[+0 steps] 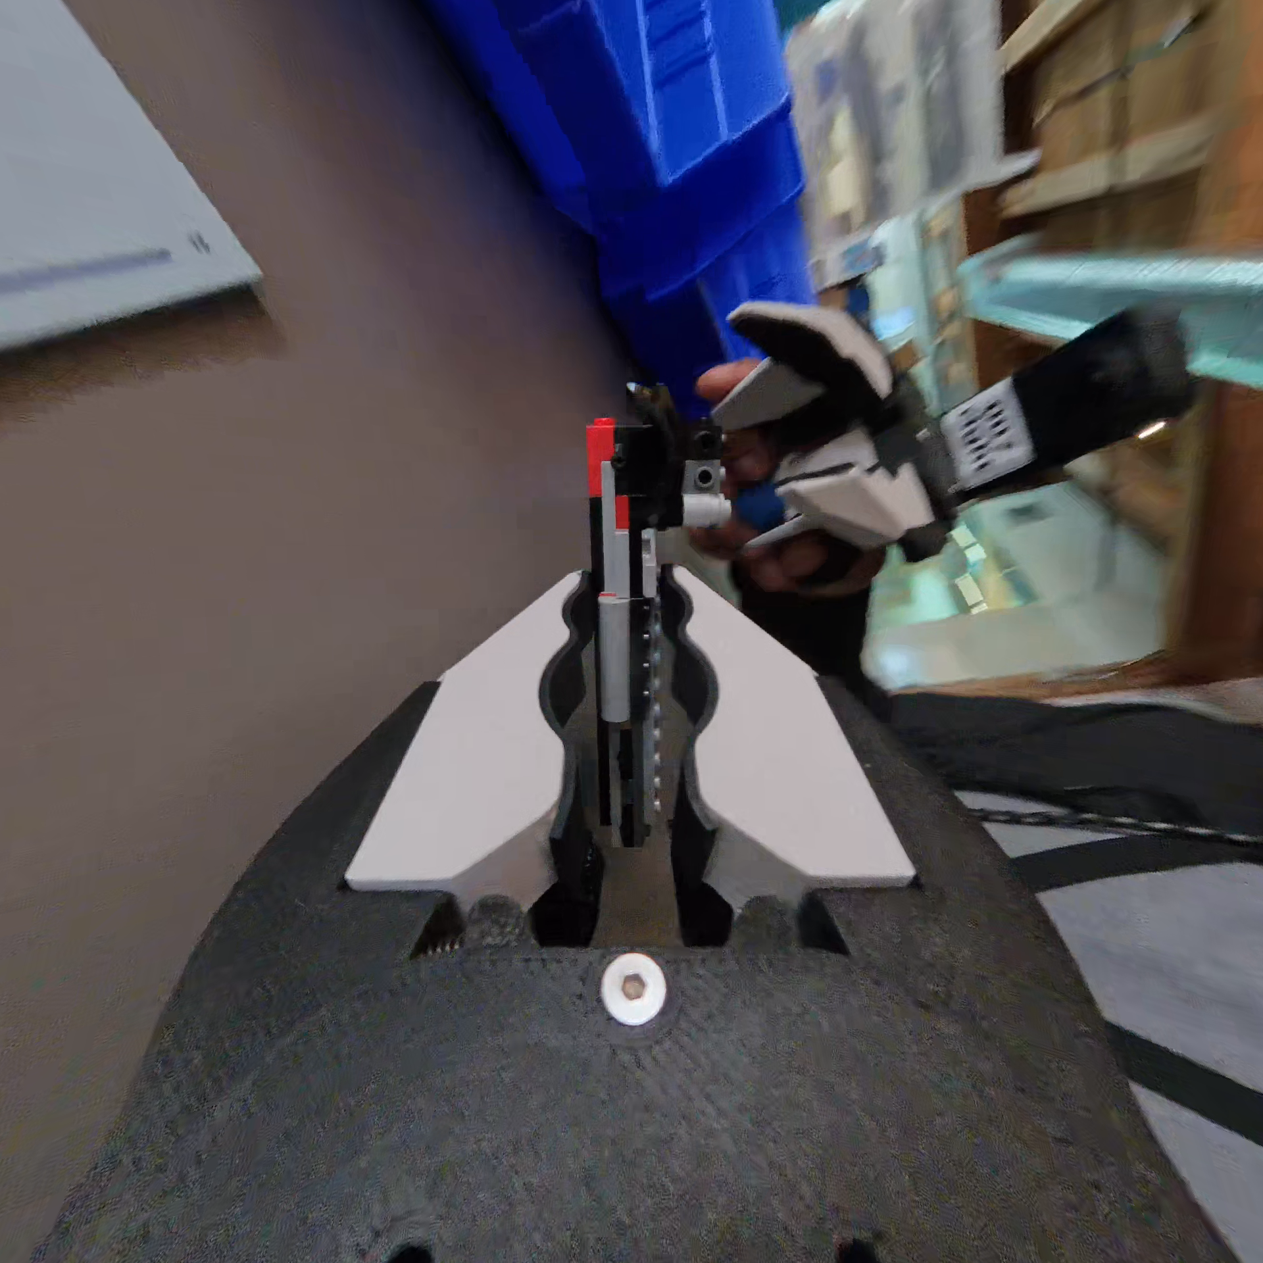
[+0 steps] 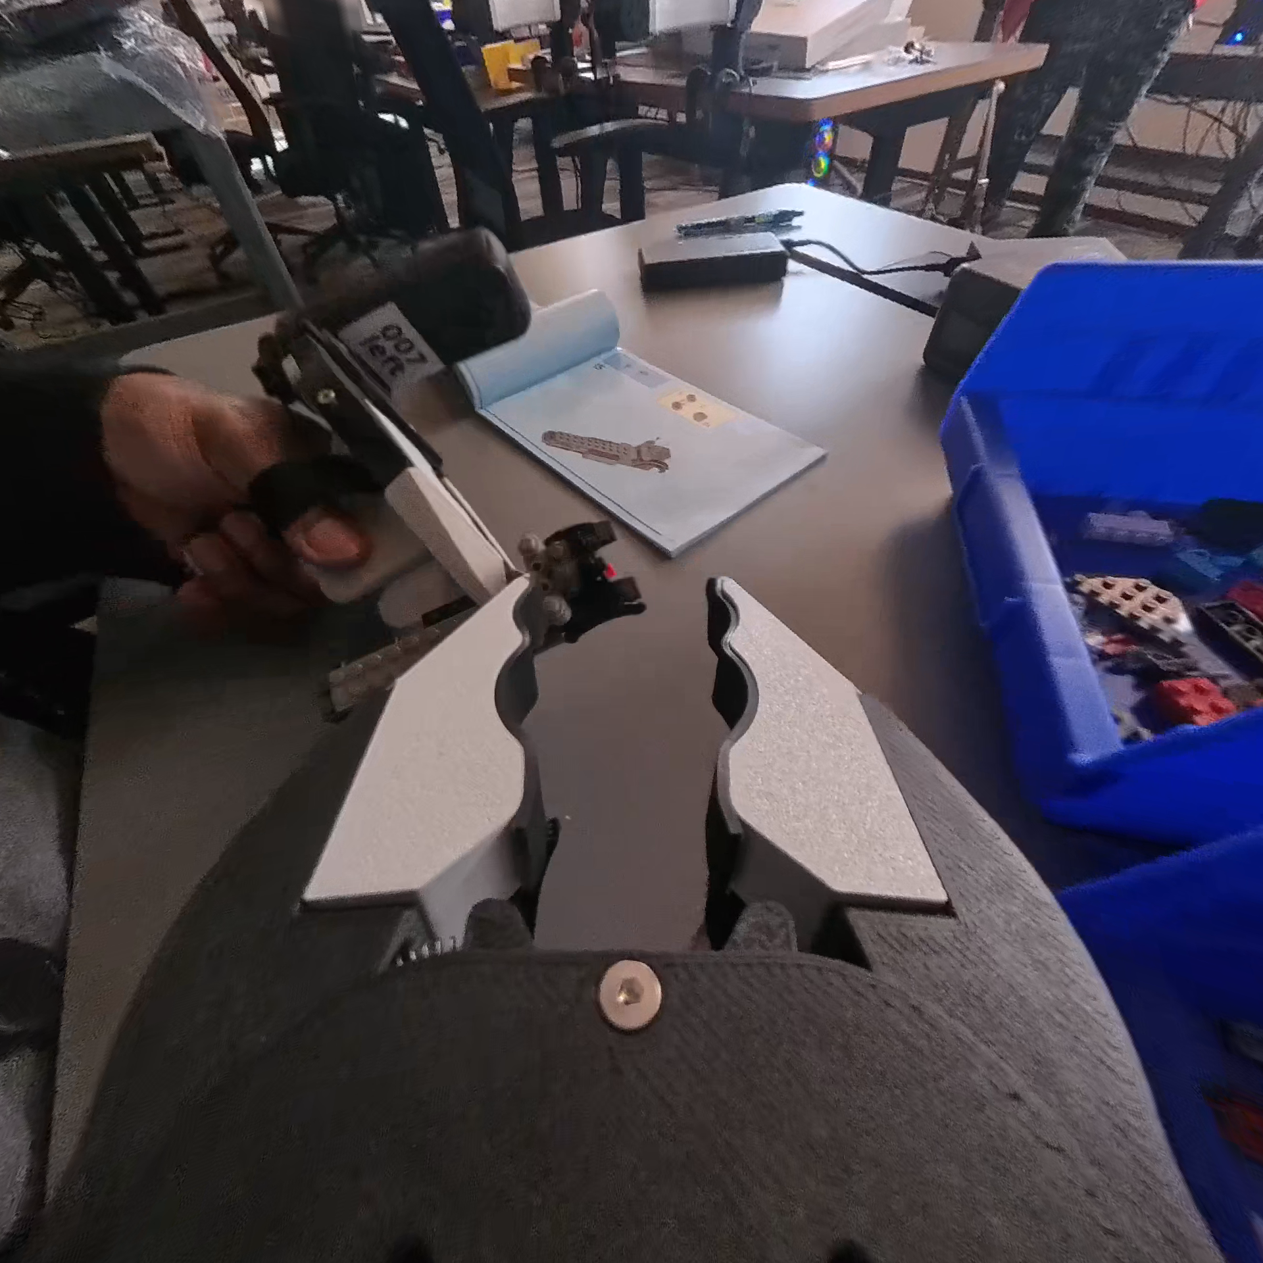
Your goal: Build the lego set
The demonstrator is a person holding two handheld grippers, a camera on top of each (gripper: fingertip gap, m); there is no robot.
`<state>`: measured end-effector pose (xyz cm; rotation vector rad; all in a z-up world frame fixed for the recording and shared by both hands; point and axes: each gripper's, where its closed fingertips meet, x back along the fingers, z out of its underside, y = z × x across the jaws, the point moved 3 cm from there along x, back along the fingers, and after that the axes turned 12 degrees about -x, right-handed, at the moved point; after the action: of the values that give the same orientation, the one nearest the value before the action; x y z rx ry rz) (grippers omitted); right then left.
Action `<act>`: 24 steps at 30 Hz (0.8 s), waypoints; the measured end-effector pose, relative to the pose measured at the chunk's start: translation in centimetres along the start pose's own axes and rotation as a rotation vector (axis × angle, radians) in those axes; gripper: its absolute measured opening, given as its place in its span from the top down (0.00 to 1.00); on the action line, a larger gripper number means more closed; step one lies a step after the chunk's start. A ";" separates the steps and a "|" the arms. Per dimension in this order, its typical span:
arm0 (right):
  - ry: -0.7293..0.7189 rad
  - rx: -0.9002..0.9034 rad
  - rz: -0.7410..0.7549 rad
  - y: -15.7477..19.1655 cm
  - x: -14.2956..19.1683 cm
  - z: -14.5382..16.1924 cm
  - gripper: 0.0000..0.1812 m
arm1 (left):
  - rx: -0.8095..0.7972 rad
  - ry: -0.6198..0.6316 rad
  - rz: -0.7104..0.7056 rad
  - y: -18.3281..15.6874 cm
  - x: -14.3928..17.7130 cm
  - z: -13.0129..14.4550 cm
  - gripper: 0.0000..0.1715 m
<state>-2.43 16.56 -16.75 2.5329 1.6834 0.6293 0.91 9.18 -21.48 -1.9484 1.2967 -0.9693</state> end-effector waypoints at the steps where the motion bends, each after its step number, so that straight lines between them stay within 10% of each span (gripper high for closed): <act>1: 0.007 -0.008 0.009 -0.4 0.2 -0.1 0.73 | -0.043 0.043 -0.035 0.4 -0.1 -0.1 0.89; 12: 0.026 -0.125 0.018 -1.8 1.3 1.3 0.73 | -0.193 0.169 -0.209 2.3 -0.9 -1.2 0.85; 24: -0.043 -0.206 -0.037 -2.3 2.5 1.1 0.76 | -0.340 -0.047 -0.279 1.1 3.2 -2.5 0.66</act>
<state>-3.23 19.88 -17.52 2.3518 1.5593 0.7007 -0.91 5.63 -20.16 -2.4488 1.2478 -0.8668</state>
